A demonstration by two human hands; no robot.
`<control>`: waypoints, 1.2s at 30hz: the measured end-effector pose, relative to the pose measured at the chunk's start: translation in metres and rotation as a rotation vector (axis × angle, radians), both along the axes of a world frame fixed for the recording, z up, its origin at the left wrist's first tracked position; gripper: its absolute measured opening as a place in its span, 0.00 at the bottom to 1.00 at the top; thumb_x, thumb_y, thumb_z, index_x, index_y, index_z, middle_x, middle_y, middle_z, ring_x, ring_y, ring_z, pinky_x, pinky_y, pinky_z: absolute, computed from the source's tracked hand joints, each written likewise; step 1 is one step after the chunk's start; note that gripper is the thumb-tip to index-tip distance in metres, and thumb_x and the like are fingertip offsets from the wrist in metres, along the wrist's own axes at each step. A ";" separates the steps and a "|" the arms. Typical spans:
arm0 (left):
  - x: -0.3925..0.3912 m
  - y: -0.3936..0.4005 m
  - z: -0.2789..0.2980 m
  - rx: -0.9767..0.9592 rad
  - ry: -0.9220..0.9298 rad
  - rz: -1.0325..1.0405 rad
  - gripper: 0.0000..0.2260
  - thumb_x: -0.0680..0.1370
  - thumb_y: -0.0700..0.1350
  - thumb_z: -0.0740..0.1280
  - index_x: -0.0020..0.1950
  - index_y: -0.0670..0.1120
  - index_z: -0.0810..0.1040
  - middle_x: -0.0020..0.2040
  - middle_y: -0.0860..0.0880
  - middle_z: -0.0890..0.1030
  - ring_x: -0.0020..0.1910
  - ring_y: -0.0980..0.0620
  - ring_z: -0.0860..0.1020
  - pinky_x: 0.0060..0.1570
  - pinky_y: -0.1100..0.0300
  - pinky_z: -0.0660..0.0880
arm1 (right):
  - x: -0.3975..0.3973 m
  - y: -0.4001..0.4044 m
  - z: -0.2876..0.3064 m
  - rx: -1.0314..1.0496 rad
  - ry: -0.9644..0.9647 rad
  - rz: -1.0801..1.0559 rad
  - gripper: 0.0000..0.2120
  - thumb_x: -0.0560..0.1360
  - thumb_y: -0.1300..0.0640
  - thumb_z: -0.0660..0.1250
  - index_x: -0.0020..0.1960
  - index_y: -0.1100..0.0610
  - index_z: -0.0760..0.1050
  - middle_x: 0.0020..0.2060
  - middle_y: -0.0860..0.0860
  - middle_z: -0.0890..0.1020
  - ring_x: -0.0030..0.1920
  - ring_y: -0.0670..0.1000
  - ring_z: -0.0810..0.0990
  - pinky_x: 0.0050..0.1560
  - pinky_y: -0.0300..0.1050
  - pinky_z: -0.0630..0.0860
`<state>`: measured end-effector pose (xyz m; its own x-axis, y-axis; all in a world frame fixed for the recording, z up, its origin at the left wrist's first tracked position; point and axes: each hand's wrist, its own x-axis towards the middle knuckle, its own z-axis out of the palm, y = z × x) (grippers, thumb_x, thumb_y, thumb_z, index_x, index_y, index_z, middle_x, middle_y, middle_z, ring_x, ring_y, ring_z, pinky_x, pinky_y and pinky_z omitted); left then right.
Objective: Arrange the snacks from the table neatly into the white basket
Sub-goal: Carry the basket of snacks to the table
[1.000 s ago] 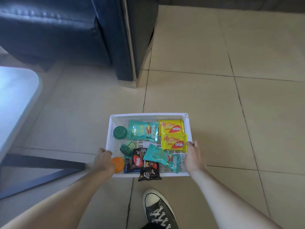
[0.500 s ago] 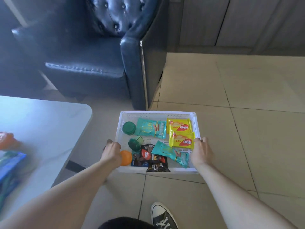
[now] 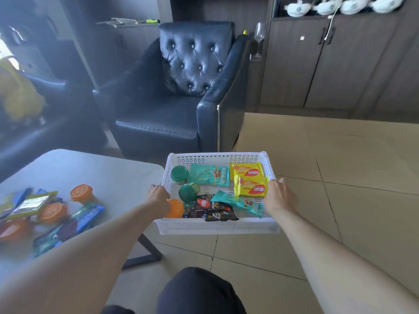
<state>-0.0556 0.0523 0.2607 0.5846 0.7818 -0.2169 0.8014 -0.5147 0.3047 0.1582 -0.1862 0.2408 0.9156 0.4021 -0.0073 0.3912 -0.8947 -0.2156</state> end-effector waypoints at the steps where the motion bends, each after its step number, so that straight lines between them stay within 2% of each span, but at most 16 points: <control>1: -0.010 0.002 0.013 0.011 -0.011 0.007 0.18 0.78 0.34 0.68 0.67 0.42 0.78 0.67 0.44 0.69 0.63 0.47 0.72 0.56 0.61 0.74 | -0.005 0.006 0.010 0.011 -0.015 0.017 0.09 0.75 0.65 0.67 0.54 0.59 0.76 0.50 0.54 0.72 0.43 0.57 0.78 0.38 0.46 0.69; 3: -0.024 0.005 0.032 0.035 -0.024 0.015 0.17 0.78 0.35 0.68 0.67 0.42 0.78 0.67 0.43 0.70 0.64 0.47 0.71 0.56 0.61 0.73 | -0.010 0.020 0.023 0.059 -0.014 0.044 0.07 0.75 0.66 0.67 0.52 0.61 0.77 0.51 0.55 0.72 0.40 0.57 0.75 0.37 0.47 0.70; 5: -0.043 0.009 0.054 0.047 -0.034 0.033 0.17 0.79 0.37 0.68 0.68 0.42 0.77 0.67 0.43 0.70 0.61 0.48 0.71 0.53 0.62 0.73 | -0.017 0.037 0.037 0.150 0.021 0.090 0.05 0.76 0.67 0.68 0.51 0.64 0.76 0.57 0.61 0.73 0.46 0.60 0.77 0.44 0.50 0.77; 6: -0.053 0.010 0.064 0.057 -0.034 0.043 0.17 0.79 0.38 0.69 0.68 0.42 0.77 0.67 0.43 0.71 0.59 0.49 0.71 0.50 0.63 0.72 | -0.021 0.045 0.045 0.178 0.022 0.107 0.05 0.76 0.66 0.69 0.51 0.64 0.76 0.56 0.61 0.72 0.47 0.60 0.77 0.47 0.52 0.79; 8: -0.077 0.015 0.085 0.076 -0.036 0.068 0.17 0.79 0.38 0.68 0.68 0.43 0.77 0.67 0.44 0.71 0.60 0.49 0.71 0.49 0.64 0.70 | -0.034 0.061 0.062 0.184 -0.006 0.145 0.07 0.75 0.64 0.70 0.53 0.62 0.76 0.52 0.57 0.72 0.44 0.57 0.77 0.45 0.54 0.80; 11: -0.112 0.022 0.109 0.117 -0.027 0.106 0.17 0.79 0.37 0.66 0.67 0.45 0.78 0.67 0.44 0.71 0.65 0.47 0.72 0.56 0.59 0.72 | -0.055 0.080 0.084 0.140 -0.059 0.190 0.11 0.75 0.57 0.72 0.55 0.59 0.75 0.48 0.54 0.71 0.38 0.53 0.75 0.34 0.48 0.76; 14: -0.149 0.025 0.125 0.134 -0.027 0.171 0.16 0.79 0.38 0.64 0.67 0.44 0.79 0.66 0.43 0.72 0.66 0.45 0.71 0.62 0.56 0.71 | -0.081 0.101 0.101 0.127 -0.066 0.261 0.14 0.76 0.56 0.71 0.58 0.59 0.75 0.50 0.55 0.72 0.38 0.53 0.72 0.34 0.45 0.70; 16: -0.176 0.026 0.134 0.148 -0.034 0.225 0.15 0.80 0.38 0.64 0.66 0.43 0.79 0.65 0.43 0.74 0.63 0.45 0.74 0.60 0.56 0.73 | -0.102 0.117 0.109 0.107 -0.070 0.308 0.13 0.76 0.56 0.70 0.59 0.59 0.75 0.51 0.55 0.73 0.39 0.54 0.73 0.35 0.45 0.68; 18: -0.206 0.026 0.140 0.152 -0.026 0.293 0.14 0.80 0.39 0.63 0.65 0.42 0.78 0.64 0.43 0.76 0.59 0.46 0.77 0.55 0.56 0.76 | -0.125 0.132 0.116 0.100 -0.085 0.365 0.13 0.77 0.55 0.69 0.60 0.57 0.74 0.52 0.55 0.73 0.39 0.54 0.74 0.35 0.46 0.71; 20: -0.238 0.025 0.145 0.156 0.004 0.348 0.15 0.79 0.39 0.62 0.64 0.41 0.78 0.64 0.43 0.76 0.59 0.45 0.76 0.54 0.56 0.76 | -0.148 0.150 0.120 0.106 -0.083 0.421 0.12 0.78 0.56 0.67 0.61 0.56 0.74 0.52 0.54 0.72 0.40 0.54 0.76 0.40 0.48 0.76; 23: -0.289 0.022 0.148 0.157 0.022 0.449 0.14 0.79 0.40 0.62 0.63 0.42 0.79 0.63 0.43 0.75 0.60 0.45 0.76 0.51 0.57 0.75 | -0.189 0.180 0.123 0.095 -0.078 0.508 0.12 0.78 0.58 0.65 0.61 0.56 0.74 0.51 0.53 0.72 0.41 0.55 0.76 0.41 0.48 0.75; 28: -0.378 0.012 0.149 0.130 -0.009 0.624 0.15 0.77 0.40 0.64 0.62 0.40 0.80 0.62 0.40 0.76 0.59 0.42 0.77 0.56 0.54 0.78 | -0.268 0.225 0.123 0.092 -0.074 0.658 0.13 0.77 0.56 0.69 0.61 0.56 0.75 0.48 0.53 0.70 0.39 0.55 0.74 0.38 0.47 0.71; 30: -0.411 0.006 0.149 0.112 -0.029 0.687 0.14 0.76 0.39 0.64 0.61 0.39 0.81 0.60 0.40 0.79 0.57 0.42 0.79 0.56 0.52 0.79 | -0.299 0.240 0.122 0.099 -0.066 0.717 0.13 0.77 0.54 0.69 0.60 0.56 0.75 0.50 0.54 0.72 0.41 0.56 0.75 0.40 0.48 0.72; 33: -0.455 -0.005 0.149 0.102 -0.048 0.755 0.13 0.75 0.39 0.65 0.56 0.38 0.84 0.55 0.40 0.83 0.53 0.42 0.81 0.53 0.52 0.80 | -0.344 0.259 0.122 0.084 -0.061 0.795 0.13 0.77 0.54 0.68 0.61 0.55 0.75 0.53 0.54 0.73 0.48 0.57 0.80 0.44 0.48 0.72; 36: -0.493 -0.017 0.148 0.095 -0.067 0.823 0.13 0.74 0.39 0.66 0.55 0.39 0.84 0.54 0.41 0.83 0.54 0.41 0.81 0.54 0.51 0.80 | -0.386 0.273 0.121 0.080 -0.044 0.878 0.15 0.77 0.55 0.68 0.63 0.55 0.74 0.56 0.55 0.73 0.52 0.58 0.80 0.49 0.49 0.74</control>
<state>-0.5485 0.0357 0.4086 -0.1726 0.9784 -0.1137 0.9149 0.2020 0.3495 -0.2276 0.0867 0.3614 0.2743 0.9584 0.0794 0.9398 -0.2497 -0.2331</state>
